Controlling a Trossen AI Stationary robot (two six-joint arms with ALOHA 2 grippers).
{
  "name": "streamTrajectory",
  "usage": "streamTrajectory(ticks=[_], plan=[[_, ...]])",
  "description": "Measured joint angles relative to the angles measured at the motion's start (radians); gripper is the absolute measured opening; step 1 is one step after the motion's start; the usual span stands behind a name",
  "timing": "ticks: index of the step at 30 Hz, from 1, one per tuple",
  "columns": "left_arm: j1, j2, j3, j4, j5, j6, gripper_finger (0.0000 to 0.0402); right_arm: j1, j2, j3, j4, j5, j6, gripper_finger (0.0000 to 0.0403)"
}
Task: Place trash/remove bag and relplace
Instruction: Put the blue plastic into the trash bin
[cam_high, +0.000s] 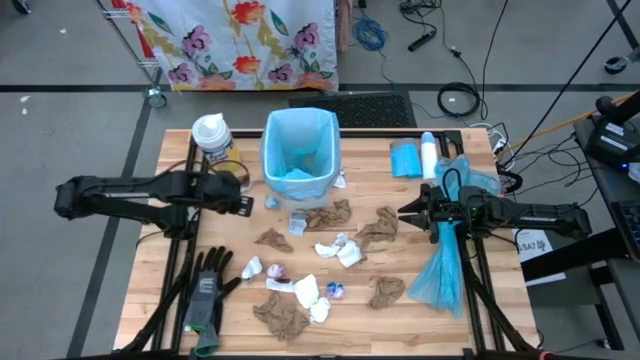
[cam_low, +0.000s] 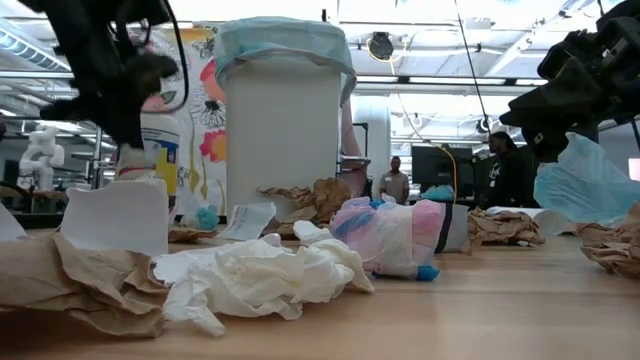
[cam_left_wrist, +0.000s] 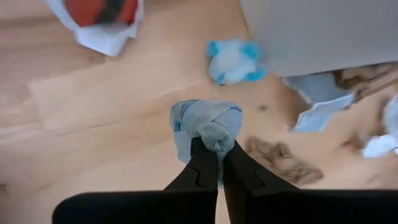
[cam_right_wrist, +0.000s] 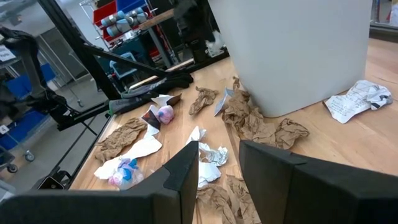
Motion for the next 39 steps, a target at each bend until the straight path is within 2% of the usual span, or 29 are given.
streamTrajectory(ticks=[6, 11, 17, 22, 28, 34, 39], plan=[[-0.02, -0.031, 0.173, -0.118, -0.092, 0.014, 0.0007, 0.0, 0.0, 0.0, -0.001, 0.0, 0.0, 0.0109], [-0.013, -0.017, 0.348, -0.151, -0.185, 0.104, 0.0007, 0.0, 0.0, 0.0, -0.001, 0.0, 0.0, 0.0109], [0.037, 0.059, 0.547, -0.14, -0.229, 0.258, 0.0007, 0.0, 0.0, 0.0, 0.0, 0.0, 0.0, 0.0109], [0.098, 0.179, 0.717, -0.123, -0.216, 0.411, 0.0007, 0.0, 0.0, 0.0, 0.0, 0.0, 0.0, 0.0109], [0.145, 0.33, 0.867, -0.015, -0.162, 0.572, 0.0014, 0.0, 0.0, 0.0, 0.0, 0.0, 0.0, 0.0109], [0.146, 0.436, 0.926, 0.108, -0.096, 0.687, 0.0064, 0.0, 0.0, 0.0, 0.0, 0.0, 0.0, 0.0109], [0.146, 0.499, 0.942, 0.108, -0.013, 0.719, 0.0113, 0.0, 0.0, 0.0, 0.0, 0.0, 0.0, 0.0109]])
